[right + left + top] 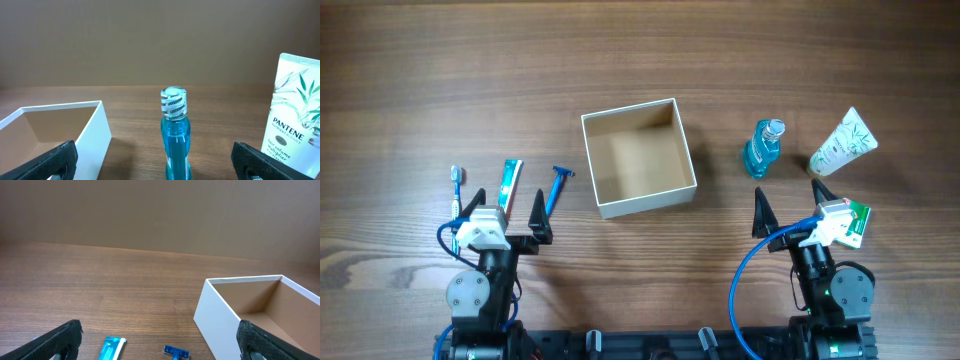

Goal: Pack container

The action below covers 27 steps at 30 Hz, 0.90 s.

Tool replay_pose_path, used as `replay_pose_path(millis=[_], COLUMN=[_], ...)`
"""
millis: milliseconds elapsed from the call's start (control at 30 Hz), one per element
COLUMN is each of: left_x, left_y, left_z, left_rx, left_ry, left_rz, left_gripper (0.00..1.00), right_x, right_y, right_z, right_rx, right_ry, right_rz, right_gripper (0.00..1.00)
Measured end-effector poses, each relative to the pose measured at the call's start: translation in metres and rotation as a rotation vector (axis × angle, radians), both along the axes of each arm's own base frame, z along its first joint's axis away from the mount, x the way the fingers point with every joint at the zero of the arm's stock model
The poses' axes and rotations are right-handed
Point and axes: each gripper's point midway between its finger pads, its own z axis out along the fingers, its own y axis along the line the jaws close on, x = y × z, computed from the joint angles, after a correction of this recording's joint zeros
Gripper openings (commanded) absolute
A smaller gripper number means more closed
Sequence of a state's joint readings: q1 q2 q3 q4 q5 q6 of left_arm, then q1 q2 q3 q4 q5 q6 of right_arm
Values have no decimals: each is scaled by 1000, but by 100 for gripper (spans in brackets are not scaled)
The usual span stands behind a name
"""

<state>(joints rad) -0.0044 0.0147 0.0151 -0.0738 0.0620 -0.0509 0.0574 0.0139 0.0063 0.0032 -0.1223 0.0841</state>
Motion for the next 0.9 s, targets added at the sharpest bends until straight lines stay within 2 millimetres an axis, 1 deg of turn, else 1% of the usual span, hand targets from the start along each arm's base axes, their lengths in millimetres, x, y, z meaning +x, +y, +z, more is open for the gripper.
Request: replay_pose_path(millis=[167,267,367,433,500,533,600,633,667,733,767,800,833,900], left_x=[0,0,-4,-7,-8,-6,-5,1,5,12,15,16,19,18], left_y=[-1,-2,-2,-3,-3,-3,-2,-2,-2,-2,-2,-3,-3,-6], left_z=[0,-1,-3,3,14,31,42,50,53,54,53,50,50,45], left_rx=[-14,-68,-107,-118,-124,-130,-148,-157,-163,-168,-168,-169,-168,-176], left_ry=[0,12,82,126,152,175,262,313,357,508,553,640,702,805], left_rz=[-3,-4,-2,1,3,5,16,22,27,42,46,54,59,54], left_gripper=[100,100,100,100,100,100,100,100,100,100,100,100,100,100], right_x=[0,0,0,1,2,4,8,15,17,34,39,43,52,61], right_y=[0,0,0,0,0,0,1,1,1,2,2,3,3,4], right_z=[3,-1,-10,-3,14,25,33,42,41,51,52,54,57,56], right_rx=[29,97,130,136,137,135,132,127,122,109,96,80,58,33], right_ry=[-5,24,92,126,162,186,238,306,385,517,589,654,734,821], right_rz=[1,1,-4,-7,-10,-12,-16,-21,-27,-35,-38,-39,-38,-34], right_gripper=[100,100,100,100,100,100,100,100,100,100,100,100,100,100])
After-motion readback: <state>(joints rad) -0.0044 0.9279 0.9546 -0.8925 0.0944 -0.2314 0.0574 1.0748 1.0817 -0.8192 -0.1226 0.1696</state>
